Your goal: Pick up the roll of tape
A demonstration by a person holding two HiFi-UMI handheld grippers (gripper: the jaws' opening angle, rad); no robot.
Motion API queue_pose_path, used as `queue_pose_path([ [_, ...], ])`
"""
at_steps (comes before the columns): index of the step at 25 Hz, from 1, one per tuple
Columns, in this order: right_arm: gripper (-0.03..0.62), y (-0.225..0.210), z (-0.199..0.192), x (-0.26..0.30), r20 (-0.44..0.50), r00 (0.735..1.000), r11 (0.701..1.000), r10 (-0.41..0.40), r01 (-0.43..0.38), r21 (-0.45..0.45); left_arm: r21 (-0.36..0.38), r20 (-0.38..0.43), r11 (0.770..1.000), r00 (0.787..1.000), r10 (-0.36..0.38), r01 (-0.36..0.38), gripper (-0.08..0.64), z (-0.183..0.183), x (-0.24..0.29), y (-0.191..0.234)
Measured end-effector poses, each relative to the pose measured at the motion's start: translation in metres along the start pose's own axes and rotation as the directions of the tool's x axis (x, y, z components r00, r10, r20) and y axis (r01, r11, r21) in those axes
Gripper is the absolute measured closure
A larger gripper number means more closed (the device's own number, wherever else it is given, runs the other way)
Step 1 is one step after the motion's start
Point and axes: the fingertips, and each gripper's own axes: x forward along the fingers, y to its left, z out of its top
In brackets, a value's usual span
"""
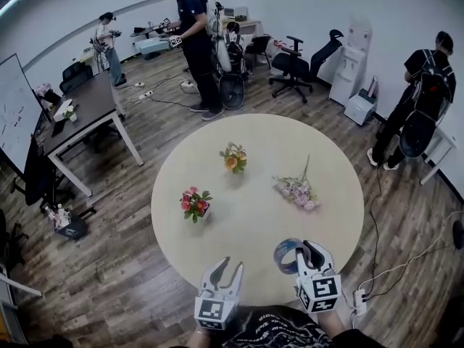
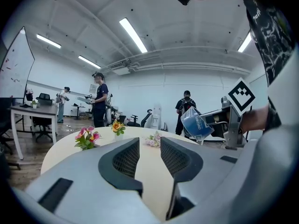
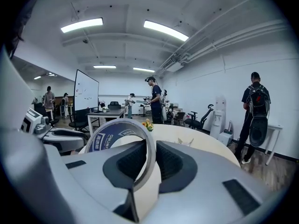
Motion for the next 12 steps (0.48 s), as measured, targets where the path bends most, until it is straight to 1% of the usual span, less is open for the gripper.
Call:
queue_pose_path([
  [6,0.52,0.002,-0.014,-0.01,-0.008,1.0,1.0,-0.009,0.009,-0.006,0.009,0.009,1.0,1.0,-0.014,0.014,0.403,0.0,0.0,-0.007],
  [12,0.52,0.006,-0.015,-0.015,-0.006,1.0,1.0,-0.009,0.009,-0.019,-0.002,0.019,1.0,1.0,-0.017,0.017,0.407,0.003,-0.005,-0.01],
])
